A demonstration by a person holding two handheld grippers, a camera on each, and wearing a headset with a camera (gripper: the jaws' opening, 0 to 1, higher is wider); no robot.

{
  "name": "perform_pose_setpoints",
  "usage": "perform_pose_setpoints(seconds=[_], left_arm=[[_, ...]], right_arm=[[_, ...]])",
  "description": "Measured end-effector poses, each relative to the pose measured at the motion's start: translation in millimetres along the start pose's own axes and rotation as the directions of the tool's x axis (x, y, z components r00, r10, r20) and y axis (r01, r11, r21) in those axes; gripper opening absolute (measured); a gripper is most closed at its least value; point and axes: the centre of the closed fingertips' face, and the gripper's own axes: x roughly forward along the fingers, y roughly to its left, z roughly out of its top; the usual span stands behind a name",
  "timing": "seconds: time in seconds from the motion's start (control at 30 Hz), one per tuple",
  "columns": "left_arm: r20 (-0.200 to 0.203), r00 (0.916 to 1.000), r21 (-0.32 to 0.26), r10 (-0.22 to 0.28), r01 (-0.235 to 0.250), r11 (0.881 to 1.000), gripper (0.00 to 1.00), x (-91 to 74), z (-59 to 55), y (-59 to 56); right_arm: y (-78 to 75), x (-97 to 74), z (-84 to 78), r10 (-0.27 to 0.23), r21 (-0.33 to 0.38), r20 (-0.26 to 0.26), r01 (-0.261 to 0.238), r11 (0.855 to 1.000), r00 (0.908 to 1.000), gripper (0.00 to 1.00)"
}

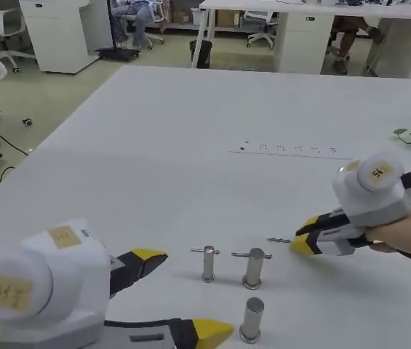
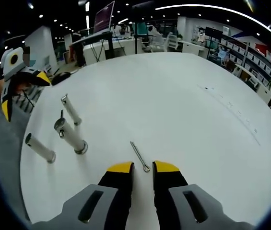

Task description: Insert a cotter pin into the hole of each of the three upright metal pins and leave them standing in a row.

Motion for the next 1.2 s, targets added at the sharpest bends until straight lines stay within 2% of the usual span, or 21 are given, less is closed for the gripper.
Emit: perform_pose_setpoints(seconds=[0.2, 0.6, 0.73, 0.8, 1.07, 1.2], left_arm=[[-0.003, 1.0, -0.004, 0.006, -0.006, 1.0, 0.71, -0.6, -1.3, 1.9], [-0.012, 0.9999, -0.003, 0.002, -0.002, 1.0, 0.69, -4.5, -3.7, 2.3], [-0.018, 0.9998, 0.001, 0.001, -0.001, 1.0, 0.69, -5.6, -5.0, 1.9], [-0.017, 0.9999, 0.002, 0.002, -0.002, 1.0, 0.69, -6.5, -5.0, 2.0], [-0.019, 0.9998, 0.001, 0.003, -0.003, 1.0, 0.69, -7.8, -4.8, 3.4], [-0.015, 0.9999, -0.008, 0.002, -0.002, 1.0, 0.68, -7.2, -3.4, 4.9]], right_arm=[[0.6, 4.6, -1.4, 0.011, -0.019, -0.02, -0.012, 1.0, 0.9997, 0.16], [16.0, 7.1, 3.8, 0.039, -0.069, -0.068, -0.043, 0.997, 0.997, 0.06], [18.5, 6.0, 3.3, 0.031, -0.085, -0.095, -0.04, 0.996, 0.995, 0.05], [18.5, 5.8, 3.2, 0.016, -0.067, -0.104, -0.023, 0.997, 0.9945, 0.05], [21.4, 4.7, 2.9, -0.006, -0.118, -0.102, -0.006, 0.993, 0.9947, 0.03], [20.8, 1.6, 8.7, -0.016, -0.129, -0.08, 0.005, 0.992, 0.9966, 0.02]])
